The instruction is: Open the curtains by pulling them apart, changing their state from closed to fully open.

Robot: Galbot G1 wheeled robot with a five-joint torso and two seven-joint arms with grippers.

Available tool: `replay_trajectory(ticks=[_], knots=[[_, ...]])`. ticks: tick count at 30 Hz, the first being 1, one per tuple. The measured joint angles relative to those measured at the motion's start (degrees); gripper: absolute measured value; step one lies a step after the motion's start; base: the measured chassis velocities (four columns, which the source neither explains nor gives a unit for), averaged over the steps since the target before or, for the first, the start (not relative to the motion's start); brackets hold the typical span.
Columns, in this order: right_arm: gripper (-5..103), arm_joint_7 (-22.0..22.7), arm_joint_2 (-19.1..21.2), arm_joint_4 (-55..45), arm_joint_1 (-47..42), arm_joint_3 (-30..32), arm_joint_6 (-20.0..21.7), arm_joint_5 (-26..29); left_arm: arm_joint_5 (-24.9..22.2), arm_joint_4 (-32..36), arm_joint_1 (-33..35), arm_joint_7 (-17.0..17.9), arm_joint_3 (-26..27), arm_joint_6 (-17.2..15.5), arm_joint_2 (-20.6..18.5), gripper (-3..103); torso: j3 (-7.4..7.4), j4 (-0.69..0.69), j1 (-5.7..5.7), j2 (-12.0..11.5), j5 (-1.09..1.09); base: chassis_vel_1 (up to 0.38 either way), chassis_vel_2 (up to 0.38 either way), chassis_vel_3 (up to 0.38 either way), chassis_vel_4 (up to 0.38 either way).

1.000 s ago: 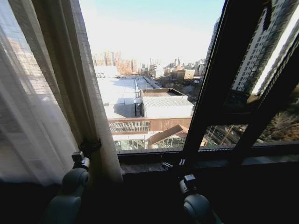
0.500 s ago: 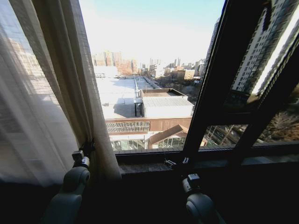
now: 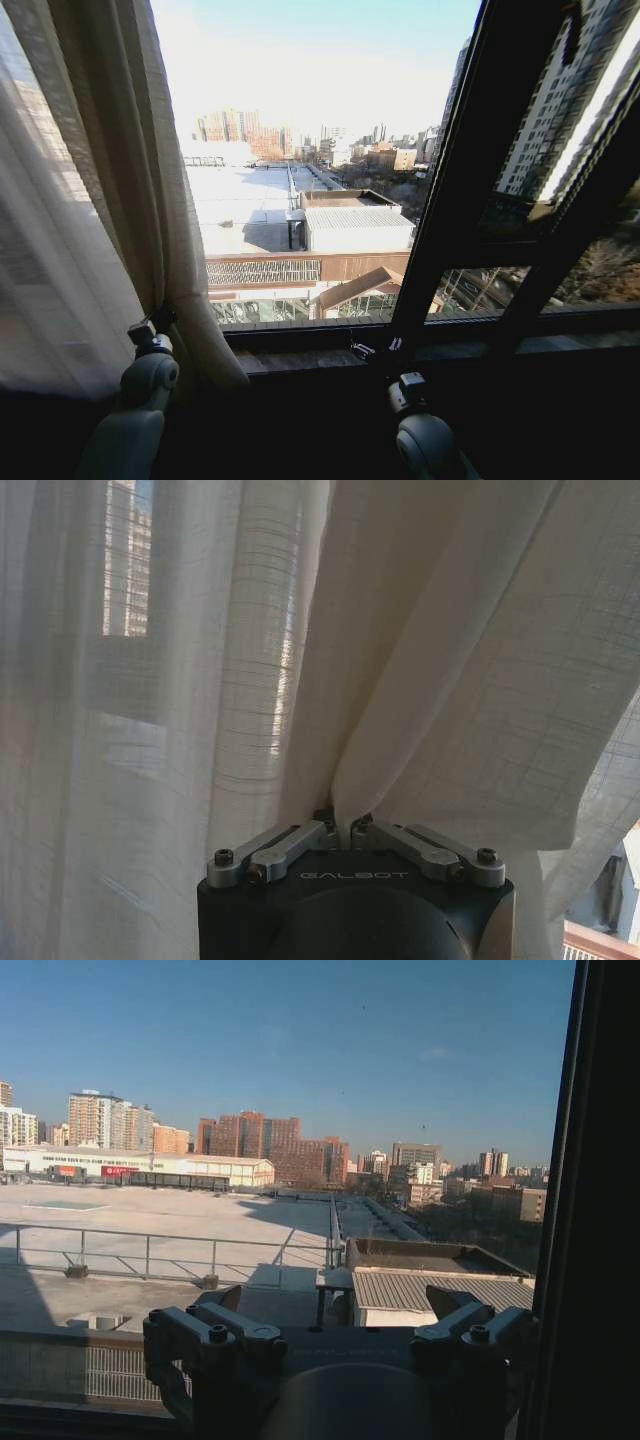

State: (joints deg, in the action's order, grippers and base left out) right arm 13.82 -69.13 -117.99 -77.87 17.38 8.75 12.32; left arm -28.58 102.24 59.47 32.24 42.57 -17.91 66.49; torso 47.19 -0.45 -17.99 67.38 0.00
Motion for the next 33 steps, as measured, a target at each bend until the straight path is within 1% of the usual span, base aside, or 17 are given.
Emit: replay_trajectory(ticks=[1,2,6,7,11,12,15,19,23,25,26,28,29,30,31,32,33], knots=[[100,-0.11,-0.10,0.28,-0.13,-0.02,-0.29,0.01,-0.02,-0.50,0.08,1.09,1.88,0.12,-0.15,1,0.00,0.01,0.00,0.00,0.01,0.000,0.000,0.000,0.000],[100,-0.11,-0.10,0.28,-0.13,-0.02,-0.29,0.01,-0.02,-0.50,0.08,1.09,1.88,0.12,-0.15,1,0.00,0.01,0.00,0.00,0.01,0.000,0.000,0.000,0.000],[100,-0.37,-0.55,0.72,0.15,-0.56,-0.60,0.02,-0.26,-4.44,-0.01,4.32,9.38,1.51,-1.57,1,-0.01,0.01,0.01,0.00,0.02,0.000,0.000,0.000,0.000],[100,-0.37,-0.55,0.72,0.15,-0.56,-0.60,0.02,-0.26,-4.44,-0.01,4.32,9.38,1.51,-1.57,1,-0.01,0.01,0.01,0.00,0.02,0.000,0.000,0.000,0.000],[100,-0.67,-0.92,1.14,0.85,-1.58,-0.64,0.04,-2.11,-7.66,-0.68,8.25,15.25,2.13,-3.50,1,0.00,0.02,0.00,0.00,-0.01,0.000,0.000,0.000,0.000],[100,-0.67,-0.92,1.14,0.85,-1.58,-0.64,0.04,-2.11,-7.66,-0.68,8.25,15.25,2.13,-3.50,1,0.00,0.02,0.00,0.00,-0.01,0.000,0.000,0.000,0.000],[100,-1.00,-0.83,1.32,1.20,-2.00,-0.67,0.10,-2.60,-9.97,-1.11,10.45,18.39,2.40,-5.19,1,0.00,0.02,0.00,0.00,-0.02,0.000,0.000,0.000,0.000],[100,-1.10,-0.67,1.46,1.19,-1.99,-0.82,0.19,-2.20,-10.49,-0.31,10.63,19.38,2.61,-5.98,1,0.00,0.03,0.00,0.00,0.00,0.000,0.000,0.000,0.000],[100,-1.15,-0.39,1.70,0.75,-1.81,-1.24,0.29,-1.17,-5.27,2.89,6.92,17.92,0.05,-4.64,-1,0.00,0.02,0.00,0.00,0.00,0.000,0.000,0.000,0.000],[100,-1.16,-0.22,1.72,0.51,-1.67,-1.48,0.35,-0.39,-1.78,4.65,4.40,16.38,-1.17,-3.41,8,0.00,0.00,0.00,0.00,0.01,0.000,0.000,0.000,0.000],[100,-1.16,-0.11,1.62,0.32,-1.29,-1.53,0.84,0.49,1.42,6.37,1.64,14.89,-2.12,-2.27,14,-0.01,-0.01,0.00,0.00,0.02,0.000,0.000,0.000,0.000],[100,-1.16,-0.09,1.47,0.26,-1.13,-1.53,1.17,0.76,2.60,7.09,0.63,14.33,-2.38,-1.95,14,0.00,-0.01,0.00,0.00,0.02,0.000,0.000,0.000,0.000],[100,-1.16,-0.05,1.15,0.17,-0.87,-1.44,1.74,1.00,4.57,8.43,-1.20,13.43,-2.73,-1.51,19,0.00,-0.01,0.00,0.00,0.02,0.000,0.000,0.000,0.000],[100,-1.15,-0.01,0.87,0.08,-0.59,-1.20,2.31,1.10,7.16,10.50,-4.11,12.64,-3.12,-1.11,24,0.00,-0.02,0.00,0.00,0.02,0.000,0.000,0.000,0.000],[100,-1.15,0.00,0.68,-0.09,-0.27,-0.86,2.67,1.11,9.49,12.98,-8.56,12.55,-3.28,-0.90,30,-0.01,-0.01,0.00,0.00,0.02,0.000,0.000,0.000,0.000],[100,-1.15,0.00,0.68,-0.09,-0.27,-0.86,2.67,1.11,9.49,12.98,-8.56,12.55,-3.28,-0.90,30,-0.01,-0.01,0.00,0.00,0.02,0.000,0.000,0.000,0.000],[100,-1.15,0.00,0.58,-0.22,-0.09,-0.67,2.85,1.14,10.75,14.62,-12.18,12.82,-3.20,-0.83,36,0.00,0.00,0.00,0.00,0.02,0.000,0.000,0.000,0.000]])
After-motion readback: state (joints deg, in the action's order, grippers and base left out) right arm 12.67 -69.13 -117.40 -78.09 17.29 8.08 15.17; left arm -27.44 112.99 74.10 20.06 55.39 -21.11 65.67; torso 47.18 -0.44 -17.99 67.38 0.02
